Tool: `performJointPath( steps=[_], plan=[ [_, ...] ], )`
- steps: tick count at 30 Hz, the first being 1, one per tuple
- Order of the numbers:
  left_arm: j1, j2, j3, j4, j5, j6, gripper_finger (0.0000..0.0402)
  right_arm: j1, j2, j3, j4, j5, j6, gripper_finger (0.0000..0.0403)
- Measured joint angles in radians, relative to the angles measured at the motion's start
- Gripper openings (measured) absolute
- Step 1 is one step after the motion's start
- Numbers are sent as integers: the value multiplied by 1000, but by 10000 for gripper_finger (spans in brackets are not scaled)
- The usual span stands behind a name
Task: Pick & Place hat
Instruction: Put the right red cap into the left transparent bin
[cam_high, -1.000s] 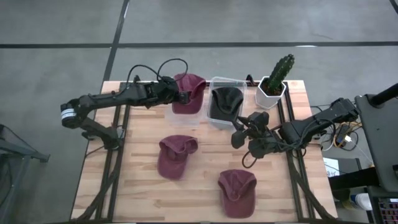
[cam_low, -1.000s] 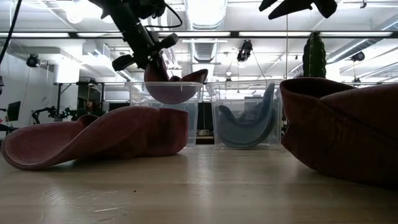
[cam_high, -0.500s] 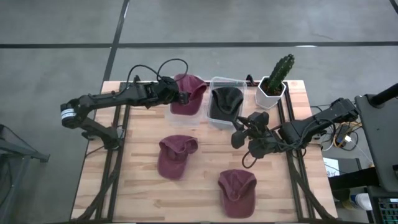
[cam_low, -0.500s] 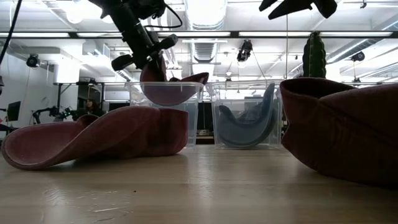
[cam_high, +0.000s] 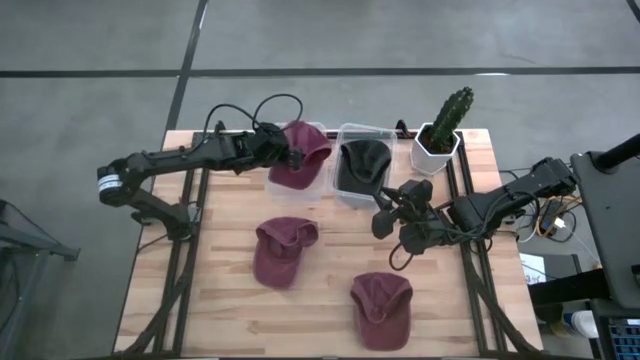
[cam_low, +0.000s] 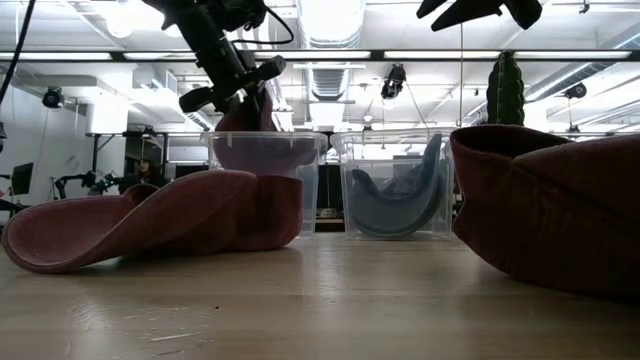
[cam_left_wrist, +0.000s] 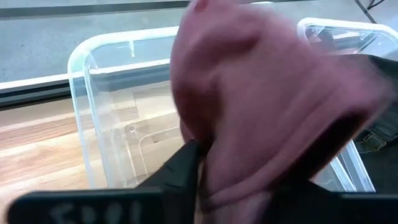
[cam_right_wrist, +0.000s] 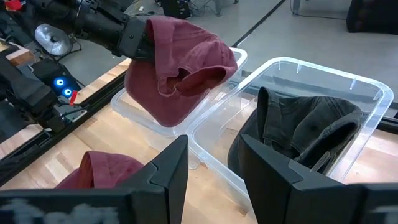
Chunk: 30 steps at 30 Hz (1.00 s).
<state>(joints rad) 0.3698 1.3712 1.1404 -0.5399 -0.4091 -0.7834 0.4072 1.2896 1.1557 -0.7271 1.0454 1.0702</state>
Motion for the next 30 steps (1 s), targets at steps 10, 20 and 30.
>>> performJointPath(
  steps=[10,20,30],
  plan=[
    [9,-1,0,0,-16,141,155,0,0,0,0,0,3,136],
    [42,-3,0,0,-23,185,156,0,0,0,0,-2,3,137],
    [70,-19,45,-1,-57,272,156,0,0,0,0,-2,3,128]
  ],
)
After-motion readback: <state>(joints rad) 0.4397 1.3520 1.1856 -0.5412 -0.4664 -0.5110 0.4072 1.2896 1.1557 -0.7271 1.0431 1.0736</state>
